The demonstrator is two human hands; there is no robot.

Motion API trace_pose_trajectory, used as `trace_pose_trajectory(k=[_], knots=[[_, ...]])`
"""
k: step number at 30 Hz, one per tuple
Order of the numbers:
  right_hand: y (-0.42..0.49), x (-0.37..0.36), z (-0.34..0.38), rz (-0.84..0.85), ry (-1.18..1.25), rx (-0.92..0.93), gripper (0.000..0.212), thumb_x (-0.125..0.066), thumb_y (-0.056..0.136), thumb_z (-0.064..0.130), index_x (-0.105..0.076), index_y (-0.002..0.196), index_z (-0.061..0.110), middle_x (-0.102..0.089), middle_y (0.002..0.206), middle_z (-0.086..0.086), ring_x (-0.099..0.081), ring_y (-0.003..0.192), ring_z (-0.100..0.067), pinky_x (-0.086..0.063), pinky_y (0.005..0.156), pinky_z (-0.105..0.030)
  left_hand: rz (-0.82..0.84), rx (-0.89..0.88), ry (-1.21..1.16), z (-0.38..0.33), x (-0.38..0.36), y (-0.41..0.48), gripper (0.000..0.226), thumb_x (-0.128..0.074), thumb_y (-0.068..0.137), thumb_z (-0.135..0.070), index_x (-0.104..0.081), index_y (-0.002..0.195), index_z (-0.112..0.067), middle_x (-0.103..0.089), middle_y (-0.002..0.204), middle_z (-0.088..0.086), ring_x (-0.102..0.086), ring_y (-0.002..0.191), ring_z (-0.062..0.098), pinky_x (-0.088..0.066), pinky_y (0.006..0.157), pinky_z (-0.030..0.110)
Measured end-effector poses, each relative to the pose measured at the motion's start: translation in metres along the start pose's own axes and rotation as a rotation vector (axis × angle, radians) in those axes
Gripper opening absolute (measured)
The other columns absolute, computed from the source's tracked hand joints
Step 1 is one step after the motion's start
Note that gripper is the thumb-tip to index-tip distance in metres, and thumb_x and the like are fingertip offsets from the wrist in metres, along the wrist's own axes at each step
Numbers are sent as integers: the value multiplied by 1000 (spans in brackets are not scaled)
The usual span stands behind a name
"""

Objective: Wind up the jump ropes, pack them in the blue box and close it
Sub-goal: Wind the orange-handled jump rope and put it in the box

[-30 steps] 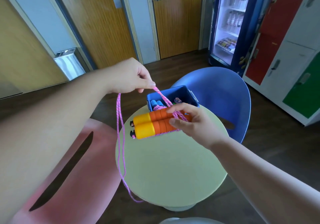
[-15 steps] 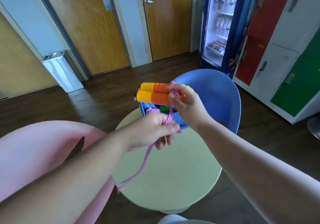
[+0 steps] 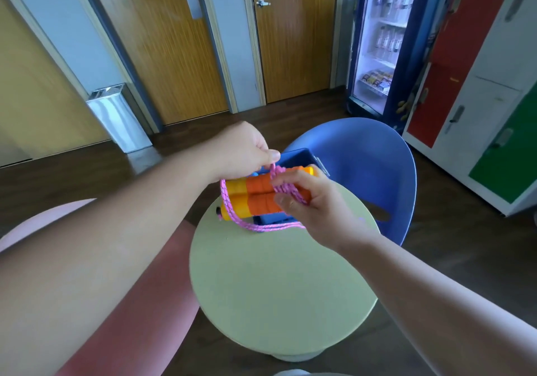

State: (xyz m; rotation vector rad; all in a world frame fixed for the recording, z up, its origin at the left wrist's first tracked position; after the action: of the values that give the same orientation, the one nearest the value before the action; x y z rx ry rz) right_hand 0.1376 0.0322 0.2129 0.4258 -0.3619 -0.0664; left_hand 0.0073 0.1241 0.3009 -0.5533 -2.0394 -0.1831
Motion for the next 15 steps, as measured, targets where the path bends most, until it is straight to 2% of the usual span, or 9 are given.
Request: trace_pose_trajectory(k=[2,3,5,7,9,13,15], knots=[[-2,-2,-6,113,-10,5,29,-67,96,18,-70,117,38,-54,102,35,-57,103,-15,-52,89,-29,27,16,-2,4,-7,1,37,-67,99,-37,-71,65,-21,-63,61,-3,-56,58,9,-44,60,25],[-3,-3,-10,159,-15,-9,29,-66,97,18,-71,119,37,-55,103,36,-58,103,-12,-53,89,-30,34,22,-14,4,-11,0,35,-67,99,-36,-73,68,-20,-62,61,-2,-55,53,5,-43,55,21],[-4,-4,-15,207,-62,-56,30,-69,94,24,-70,117,42,-59,108,23,-60,101,-14,-56,85,-36,52,35,-44,4,-18,-1,32,-68,99,-34,-76,75,-15,-59,59,1,-44,35,3,-33,41,17],[-3,-3,-21,182,-116,-123,32,-74,87,25,-70,110,46,-59,109,8,-60,99,-12,-57,83,-37,64,67,-99,8,-23,-1,33,-69,98,-35,-77,77,-11,-56,60,4,-35,34,7,-26,42,19],[-2,2,-24,123,-149,-169,34,-75,82,20,-72,106,45,-59,104,13,-60,97,-7,-56,81,-31,92,110,-152,14,-27,-1,32,-71,96,-34,-78,79,-9,-55,58,3,-34,42,14,-25,45,23],[-5,15,-26,31,-128,-240,32,-73,83,10,-77,103,34,-64,93,29,-61,85,7,-44,70,-8,191,160,-196,20,-27,-3,29,-72,96,-29,-78,86,-3,-54,60,4,-29,46,16,-21,47,24],[-8,20,-30,16,-90,-277,30,-71,85,5,-78,102,29,-66,90,27,-62,75,7,-43,65,-6,200,130,-174,20,-22,-3,29,-72,95,-29,-77,87,-2,-54,60,3,-29,47,16,-22,46,23]])
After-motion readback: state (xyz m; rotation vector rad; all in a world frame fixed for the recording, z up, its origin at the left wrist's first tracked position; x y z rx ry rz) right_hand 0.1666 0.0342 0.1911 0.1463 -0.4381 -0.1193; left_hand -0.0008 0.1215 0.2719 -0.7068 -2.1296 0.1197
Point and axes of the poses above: each hand's wrist, its own y-axis towards the middle knuckle, its own x-axis out of the back of the hand, z = x × y, the point moved 5 cm from there along y, towards the middle knuckle
